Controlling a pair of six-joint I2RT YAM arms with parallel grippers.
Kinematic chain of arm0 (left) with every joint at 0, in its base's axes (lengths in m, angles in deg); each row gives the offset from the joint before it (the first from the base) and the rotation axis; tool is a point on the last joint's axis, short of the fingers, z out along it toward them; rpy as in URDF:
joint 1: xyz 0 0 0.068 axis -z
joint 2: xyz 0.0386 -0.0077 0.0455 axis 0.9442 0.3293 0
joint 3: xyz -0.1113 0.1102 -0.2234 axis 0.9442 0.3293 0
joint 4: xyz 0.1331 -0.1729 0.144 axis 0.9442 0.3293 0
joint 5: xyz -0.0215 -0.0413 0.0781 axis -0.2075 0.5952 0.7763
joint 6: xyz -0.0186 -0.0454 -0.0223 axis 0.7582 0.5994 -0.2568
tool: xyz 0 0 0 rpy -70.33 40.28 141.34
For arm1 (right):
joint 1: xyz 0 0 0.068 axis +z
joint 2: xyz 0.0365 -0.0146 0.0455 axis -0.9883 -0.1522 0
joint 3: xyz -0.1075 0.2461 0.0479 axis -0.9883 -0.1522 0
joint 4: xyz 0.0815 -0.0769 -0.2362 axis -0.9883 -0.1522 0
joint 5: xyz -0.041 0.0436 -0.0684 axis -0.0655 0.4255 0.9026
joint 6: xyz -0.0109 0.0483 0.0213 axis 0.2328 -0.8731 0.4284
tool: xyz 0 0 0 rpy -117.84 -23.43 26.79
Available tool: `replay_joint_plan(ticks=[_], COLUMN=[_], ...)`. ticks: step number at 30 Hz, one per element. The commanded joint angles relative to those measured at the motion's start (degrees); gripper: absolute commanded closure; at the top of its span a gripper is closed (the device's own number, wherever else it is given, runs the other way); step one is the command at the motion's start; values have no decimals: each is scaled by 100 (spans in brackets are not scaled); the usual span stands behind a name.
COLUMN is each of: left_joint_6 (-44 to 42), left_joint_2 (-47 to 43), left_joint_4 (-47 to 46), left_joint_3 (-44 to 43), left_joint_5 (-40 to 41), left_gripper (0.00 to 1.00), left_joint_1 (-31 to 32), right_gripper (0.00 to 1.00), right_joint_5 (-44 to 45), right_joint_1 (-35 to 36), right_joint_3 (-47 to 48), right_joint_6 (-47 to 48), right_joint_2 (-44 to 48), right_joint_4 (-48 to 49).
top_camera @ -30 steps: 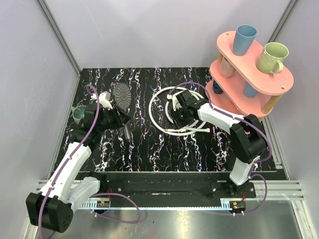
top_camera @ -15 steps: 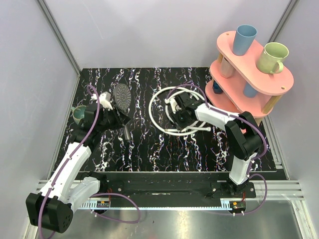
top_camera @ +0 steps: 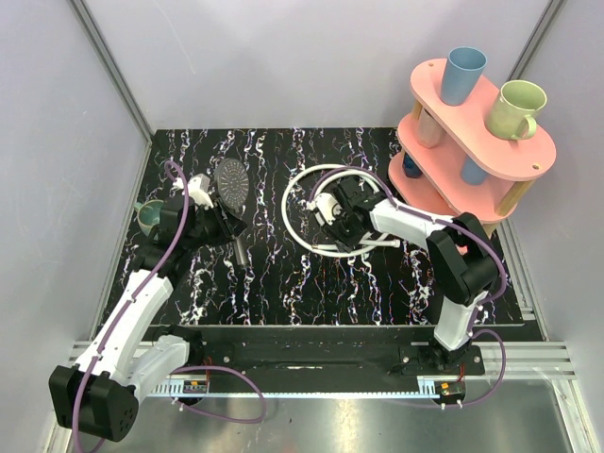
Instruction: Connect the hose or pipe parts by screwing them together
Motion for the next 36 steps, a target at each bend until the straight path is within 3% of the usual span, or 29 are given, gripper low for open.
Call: replay_joint_plan(ticks=[1, 12, 17, 21, 24, 27, 30, 36], left_joint_6=[7, 77, 77, 86, 86, 103, 173, 367], left_joint_2=[-97, -132, -158, -176, -185, -185, -194, -141], left_joint_4=[-638, -656, -647, -647, -647, -664, -726, -928], left_joint_3=[-169, -143, -134, -134, -134, -107, -55, 68], left_joint_5=[-90, -90, -73, -46, -38, -46, -64, -275], left_gripper=[100, 100, 100, 100, 100, 100, 100, 100], left_joint_1=[10, 10, 10, 10, 10, 1, 1, -34], right_gripper=[53, 48, 58, 63, 76, 82, 84, 80], right_joint_5=[-191, 1, 151, -208, -288, -777, -1454, -1975], right_joint_1=[-38, -64, -64, -55, -47, -47, 32, 146], right_joint_3=[-352, -660, -705, -643, -564, -450, -336, -686], right_joint_6=[891, 2113, 2483, 2500, 2474, 2317, 1931, 726], right_joint_2=[192, 7, -186, -178, -160, -2, 253, 385], right_joint_4=[-37, 112, 253, 297, 358, 402, 665, 2457])
